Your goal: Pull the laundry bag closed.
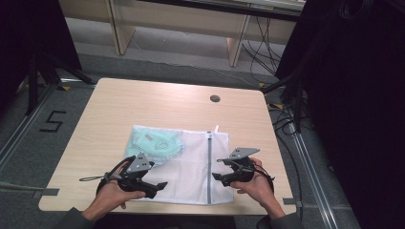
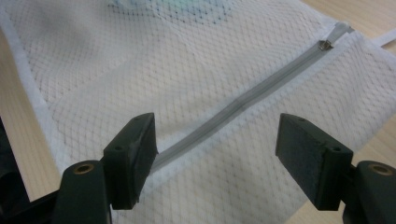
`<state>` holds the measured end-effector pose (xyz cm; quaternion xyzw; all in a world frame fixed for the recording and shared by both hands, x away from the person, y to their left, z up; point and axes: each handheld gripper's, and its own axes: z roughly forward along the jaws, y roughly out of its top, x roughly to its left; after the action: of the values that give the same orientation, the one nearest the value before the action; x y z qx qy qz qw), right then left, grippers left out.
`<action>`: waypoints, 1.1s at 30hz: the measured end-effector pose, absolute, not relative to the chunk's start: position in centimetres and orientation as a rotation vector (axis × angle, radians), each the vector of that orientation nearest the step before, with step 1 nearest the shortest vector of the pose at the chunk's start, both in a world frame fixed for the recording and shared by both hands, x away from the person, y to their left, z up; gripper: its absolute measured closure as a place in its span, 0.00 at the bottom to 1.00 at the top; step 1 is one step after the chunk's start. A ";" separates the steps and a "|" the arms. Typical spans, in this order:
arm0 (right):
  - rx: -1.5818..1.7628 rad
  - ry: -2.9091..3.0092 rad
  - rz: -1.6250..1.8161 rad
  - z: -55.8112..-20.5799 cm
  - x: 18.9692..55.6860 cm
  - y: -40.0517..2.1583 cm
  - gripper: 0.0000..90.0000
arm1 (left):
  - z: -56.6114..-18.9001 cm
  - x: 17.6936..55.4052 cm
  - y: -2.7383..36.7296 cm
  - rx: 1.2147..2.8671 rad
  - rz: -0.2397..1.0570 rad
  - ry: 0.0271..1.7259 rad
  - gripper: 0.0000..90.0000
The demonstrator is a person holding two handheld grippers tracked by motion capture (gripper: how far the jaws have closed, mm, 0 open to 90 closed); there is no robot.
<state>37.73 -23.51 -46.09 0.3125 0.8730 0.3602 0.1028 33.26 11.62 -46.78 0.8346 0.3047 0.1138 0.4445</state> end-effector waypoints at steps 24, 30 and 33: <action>0.979 2.537 1.026 -47.1 34.4 -26.1 0.32 | -46.7 31.7 13.7 2.112 0.324 0.742 0.18; 1.023 2.533 1.029 -47.2 33.6 -26.4 0.32 | -46.7 31.4 13.8 2.080 0.314 0.778 0.18; 0.971 2.538 0.998 -47.3 33.4 -27.0 0.31 | -46.7 31.5 14.0 2.073 0.318 0.777 0.18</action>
<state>33.36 -26.96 -47.26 0.3329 0.8700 0.3421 0.1233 31.48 14.02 -46.70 0.8335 0.3125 0.1280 0.4373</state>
